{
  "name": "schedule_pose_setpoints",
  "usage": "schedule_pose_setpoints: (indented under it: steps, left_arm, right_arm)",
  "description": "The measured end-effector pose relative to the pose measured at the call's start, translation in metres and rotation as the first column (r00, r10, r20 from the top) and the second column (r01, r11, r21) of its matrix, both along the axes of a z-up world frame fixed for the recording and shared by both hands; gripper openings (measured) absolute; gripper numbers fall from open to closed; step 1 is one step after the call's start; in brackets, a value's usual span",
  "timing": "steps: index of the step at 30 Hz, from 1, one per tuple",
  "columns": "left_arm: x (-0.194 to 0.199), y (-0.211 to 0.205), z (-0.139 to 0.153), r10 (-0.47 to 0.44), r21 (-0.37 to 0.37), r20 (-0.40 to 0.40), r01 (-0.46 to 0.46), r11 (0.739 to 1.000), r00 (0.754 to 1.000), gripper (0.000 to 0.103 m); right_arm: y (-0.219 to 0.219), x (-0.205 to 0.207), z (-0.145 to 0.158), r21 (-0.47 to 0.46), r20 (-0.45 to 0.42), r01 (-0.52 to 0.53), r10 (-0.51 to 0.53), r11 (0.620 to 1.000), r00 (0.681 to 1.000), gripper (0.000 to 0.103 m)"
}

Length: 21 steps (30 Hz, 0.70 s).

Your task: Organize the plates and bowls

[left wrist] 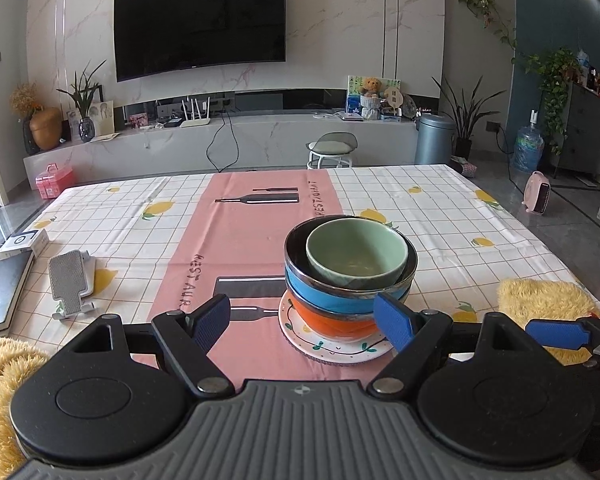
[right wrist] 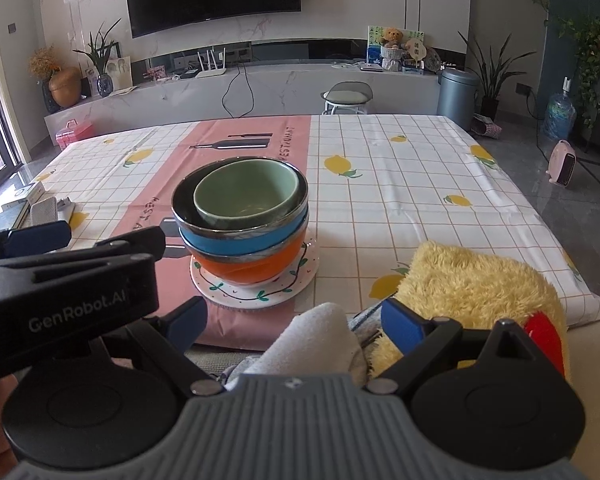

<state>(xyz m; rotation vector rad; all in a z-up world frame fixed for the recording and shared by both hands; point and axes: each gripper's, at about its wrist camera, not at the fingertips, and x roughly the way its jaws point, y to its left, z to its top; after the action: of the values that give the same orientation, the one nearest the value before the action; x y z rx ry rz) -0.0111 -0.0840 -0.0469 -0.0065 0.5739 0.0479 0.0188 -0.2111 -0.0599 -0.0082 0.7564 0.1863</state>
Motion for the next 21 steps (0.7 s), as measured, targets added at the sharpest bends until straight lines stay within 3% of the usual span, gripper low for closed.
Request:
schedule_pose_setpoints:
  steps: [21]
  left_arm:
    - [-0.0029,-0.0006,-0.0001,0.012,0.002,0.001,-0.012,1.000,1.000,0.096]
  right_arm:
    - [0.0026,-0.0011,-0.0012,-0.004,0.002,0.012,-0.012,1.000,1.000,0.092]
